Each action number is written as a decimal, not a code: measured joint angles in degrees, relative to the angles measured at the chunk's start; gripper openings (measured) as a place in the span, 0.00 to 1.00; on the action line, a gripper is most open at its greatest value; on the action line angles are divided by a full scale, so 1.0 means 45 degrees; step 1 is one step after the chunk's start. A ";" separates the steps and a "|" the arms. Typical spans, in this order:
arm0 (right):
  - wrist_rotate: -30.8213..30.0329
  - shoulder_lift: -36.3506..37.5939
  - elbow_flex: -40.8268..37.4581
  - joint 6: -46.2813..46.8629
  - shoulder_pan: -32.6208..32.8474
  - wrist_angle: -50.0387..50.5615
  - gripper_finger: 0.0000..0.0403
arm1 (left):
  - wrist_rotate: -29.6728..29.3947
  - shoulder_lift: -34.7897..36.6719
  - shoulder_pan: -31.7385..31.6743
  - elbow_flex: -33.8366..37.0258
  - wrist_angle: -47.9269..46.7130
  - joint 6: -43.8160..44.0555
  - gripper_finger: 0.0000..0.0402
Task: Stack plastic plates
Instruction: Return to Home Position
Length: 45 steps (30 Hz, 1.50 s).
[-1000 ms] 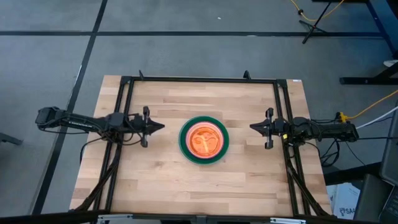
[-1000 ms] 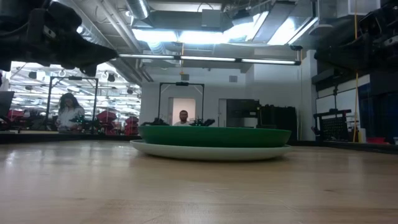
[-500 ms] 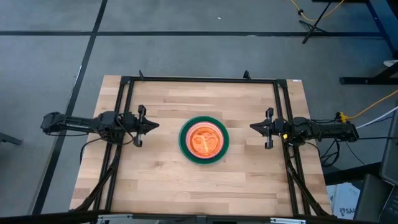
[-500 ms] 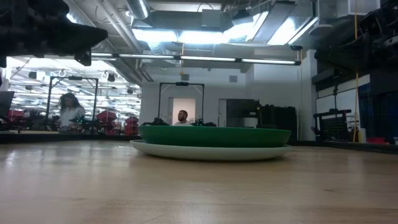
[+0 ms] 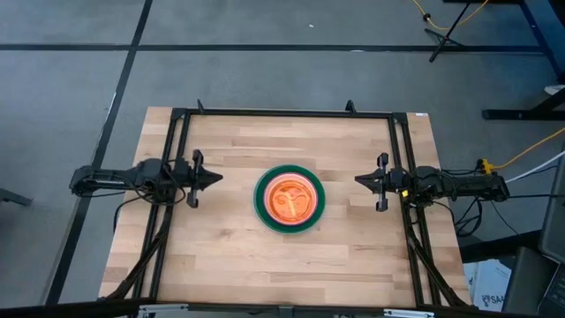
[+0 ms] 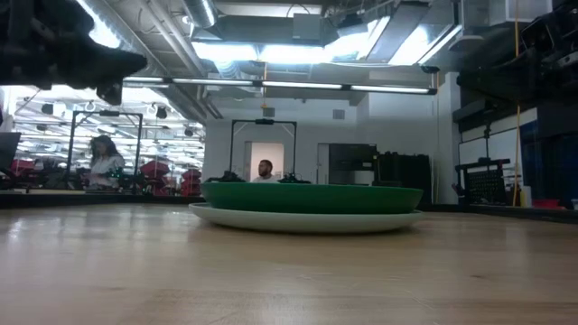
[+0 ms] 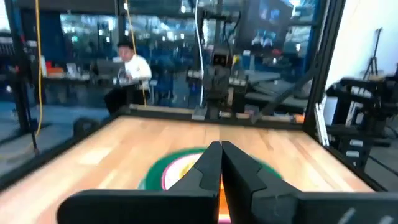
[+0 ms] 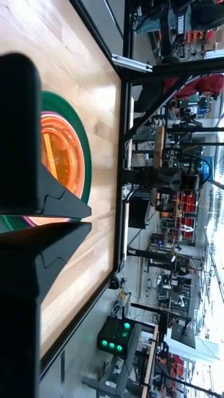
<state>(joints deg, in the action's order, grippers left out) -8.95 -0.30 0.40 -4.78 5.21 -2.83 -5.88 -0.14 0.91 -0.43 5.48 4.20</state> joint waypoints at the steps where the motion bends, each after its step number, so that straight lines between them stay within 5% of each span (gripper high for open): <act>1: 0.0000 0.0000 0.0000 0.0000 0.0000 0.0000 0.04 | 0.0018 0.0003 0.0000 0.0000 -0.0227 0.0115 0.01; 45: 0.0000 -0.0005 -0.0005 0.0001 0.0000 -0.0010 0.04 | 0.0533 -0.0239 -0.0005 -0.0010 -0.1021 0.0642 0.02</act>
<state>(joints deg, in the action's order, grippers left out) -8.95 -0.32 0.38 -4.77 5.21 -2.87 -3.49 -1.21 0.89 -0.47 0.89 7.09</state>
